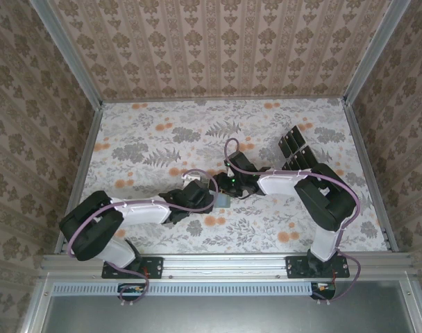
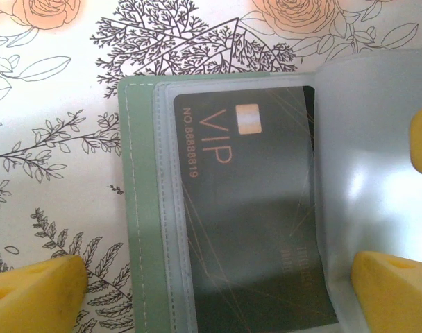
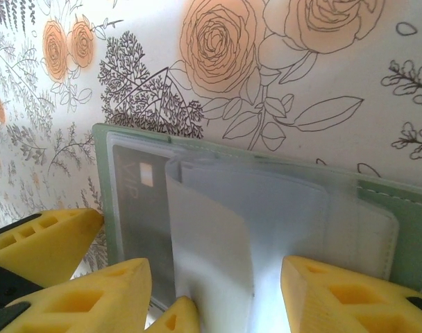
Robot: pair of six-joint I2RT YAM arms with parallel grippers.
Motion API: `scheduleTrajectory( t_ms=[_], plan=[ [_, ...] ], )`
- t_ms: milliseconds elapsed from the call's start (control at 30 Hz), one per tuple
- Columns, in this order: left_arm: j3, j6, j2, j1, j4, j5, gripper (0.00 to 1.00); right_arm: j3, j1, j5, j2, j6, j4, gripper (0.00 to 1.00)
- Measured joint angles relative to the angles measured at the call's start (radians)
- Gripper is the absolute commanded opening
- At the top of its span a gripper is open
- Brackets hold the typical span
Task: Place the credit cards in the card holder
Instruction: Flip over the card slot in the card holder.
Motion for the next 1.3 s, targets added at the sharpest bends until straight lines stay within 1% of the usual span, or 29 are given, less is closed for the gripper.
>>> scheduleTrajectory(
  t_ms=[167, 367, 600, 800, 1000, 1133, 1300],
  plan=[
    [-0.009, 0.0, -0.011, 0.0, 0.003, 0.0, 1.0, 0.013, 0.01, 0.0, 0.0, 0.0, -0.002, 0.51],
    [-0.028, 0.0, -0.073, 0.0, -0.01, -0.003, 1.0, 0.02, 0.013, 0.0, 0.0, 0.011, -0.002, 0.51],
    [-0.036, 0.0, -0.223, 0.0, -0.042, -0.015, 1.0, 0.037, 0.024, -0.005, 0.0, 0.041, -0.002, 0.52],
    [-0.061, -0.005, -0.385, 0.002, -0.084, -0.052, 1.0, 0.112, 0.056, -0.006, 0.003, 0.048, -0.019, 0.54],
    [-0.101, -0.014, -0.521, 0.037, -0.13, -0.065, 1.0, 0.241, 0.088, -0.004, 0.1, 0.049, -0.03, 0.54],
    [-0.116, -0.014, -0.562, 0.066, -0.152, -0.062, 1.0, 0.298, 0.103, -0.003, 0.186, 0.053, -0.046, 0.54],
    [-0.119, -0.014, -0.588, 0.095, -0.181, -0.047, 1.0, 0.314, 0.109, -0.003, 0.207, 0.05, -0.068, 0.54]
  ],
)
